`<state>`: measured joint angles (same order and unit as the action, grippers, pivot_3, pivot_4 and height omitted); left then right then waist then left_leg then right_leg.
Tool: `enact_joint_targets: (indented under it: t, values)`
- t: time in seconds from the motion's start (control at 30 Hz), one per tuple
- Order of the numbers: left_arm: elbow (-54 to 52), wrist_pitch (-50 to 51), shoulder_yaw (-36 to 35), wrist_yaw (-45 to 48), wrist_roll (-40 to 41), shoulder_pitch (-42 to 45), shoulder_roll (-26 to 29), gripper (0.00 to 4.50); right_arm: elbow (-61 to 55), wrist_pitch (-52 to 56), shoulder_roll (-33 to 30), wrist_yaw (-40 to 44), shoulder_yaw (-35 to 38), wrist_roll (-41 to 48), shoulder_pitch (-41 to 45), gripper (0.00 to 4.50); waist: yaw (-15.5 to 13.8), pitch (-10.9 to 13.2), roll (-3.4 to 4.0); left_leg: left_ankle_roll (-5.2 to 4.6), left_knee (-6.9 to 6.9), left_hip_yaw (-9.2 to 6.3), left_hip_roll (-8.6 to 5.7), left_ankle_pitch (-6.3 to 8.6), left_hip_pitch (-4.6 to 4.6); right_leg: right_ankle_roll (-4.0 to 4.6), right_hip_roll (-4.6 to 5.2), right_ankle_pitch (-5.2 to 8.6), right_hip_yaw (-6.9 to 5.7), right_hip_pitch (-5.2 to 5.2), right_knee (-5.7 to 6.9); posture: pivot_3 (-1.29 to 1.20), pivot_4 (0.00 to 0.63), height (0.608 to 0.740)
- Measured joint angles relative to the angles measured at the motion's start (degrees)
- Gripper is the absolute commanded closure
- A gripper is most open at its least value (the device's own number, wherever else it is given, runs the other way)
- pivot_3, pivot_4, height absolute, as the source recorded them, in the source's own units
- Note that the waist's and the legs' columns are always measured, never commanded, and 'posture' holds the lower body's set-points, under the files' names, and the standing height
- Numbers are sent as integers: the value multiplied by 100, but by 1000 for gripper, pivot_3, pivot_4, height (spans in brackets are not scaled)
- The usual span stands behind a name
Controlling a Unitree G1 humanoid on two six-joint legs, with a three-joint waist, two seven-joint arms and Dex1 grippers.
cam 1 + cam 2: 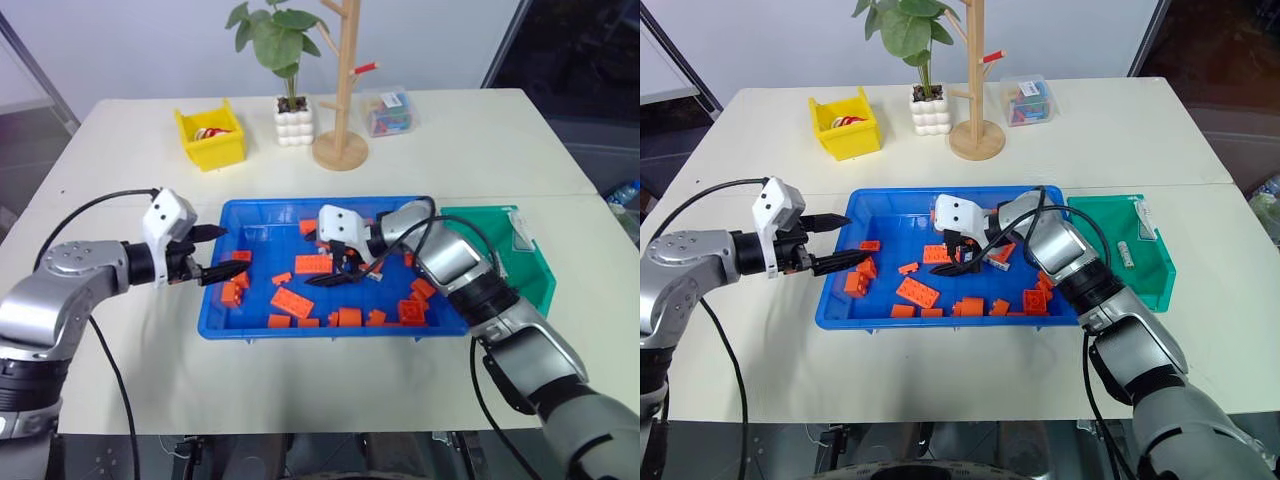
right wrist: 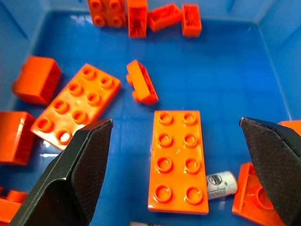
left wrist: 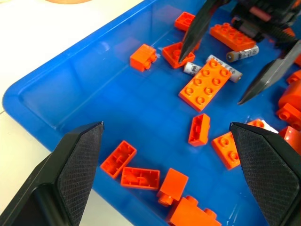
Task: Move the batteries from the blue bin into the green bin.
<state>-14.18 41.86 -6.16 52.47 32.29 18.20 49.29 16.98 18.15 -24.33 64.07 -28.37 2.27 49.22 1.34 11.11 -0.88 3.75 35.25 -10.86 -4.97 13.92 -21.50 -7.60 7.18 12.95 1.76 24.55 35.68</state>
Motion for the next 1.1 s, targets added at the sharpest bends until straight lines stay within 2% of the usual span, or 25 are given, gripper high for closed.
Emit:
enact_joint_targets:
  t: [0.27, 0.37, 0.43, 0.87, 0.97, 1.0, 1.03, 1.1]
  values:
    - [-193, 27, -47, -103, 102, -60, -72, 0, 292, -268, 72, 73, 2, -265, -166, 52, 8, 0, 0, 2, 0, -1, 1, -1, 2, 1, -1, 0, 0, 0, 3, 0, 150, 740]
    - [-194, 40, -54, -171, 156, -60, -117, 0, 341, -351, 82, 96, 15, -311, -166, 821, 21, 0, 0, 2, 0, -1, 2, -1, 2, 1, -3, 0, 0, 0, 4, 0, 150, 740]
    - [-195, 40, -95, -209, 176, -60, -123, 0, 368, -362, 106, 95, 40, -327, -166, 1800, 49, 0, 0, 2, 0, -2, 2, -1, 2, 1, -3, 0, 0, 0, 6, 0, 150, 740]
    - [-220, 37, -145, -397, 199, -78, -215, 0, 410, -276, 199, 98, 89, -375, -165, 1800, 124, 0, 0, 6, 1, -4, 3, -3, 5, 1, -4, 0, 0, 1, 16, 0, 150, 740]
    - [-221, 34, -144, -413, 198, -126, -231, 0, 409, -226, 222, 98, 182, -368, -165, 2692, 125, 0, 0, 6, 1, -4, 3, -3, 5, 1, -4, 0, 0, 1, 17, 0, 150, 740]
    - [-221, 34, -144, -416, 198, -137, -235, 0, 408, -223, 235, 98, 201, -366, -159, 3134, 125, 0, 0, 6, 1, -4, 3, -3, 5, 1, -4, 0, 0, 1, 17, 0, 150, 740]
    - [-221, 34, -144, -419, 198, -148, -237, 0, 407, -212, 264, 95, 222, -365, -150, 3344, 126, 0, 0, 6, 1, -4, 3, -3, 5, 1, -4, 0, 0, 1, 18, 0, 150, 740]
    - [-221, 32, -144, -421, 198, -155, -240, 0, 392, -183, 315, 88, 242, -364, -149, 3339, 124, 0, 0, 6, 1, -5, 3, -3, 5, 1, -4, 0, 0, 1, 20, 0, 150, 740]
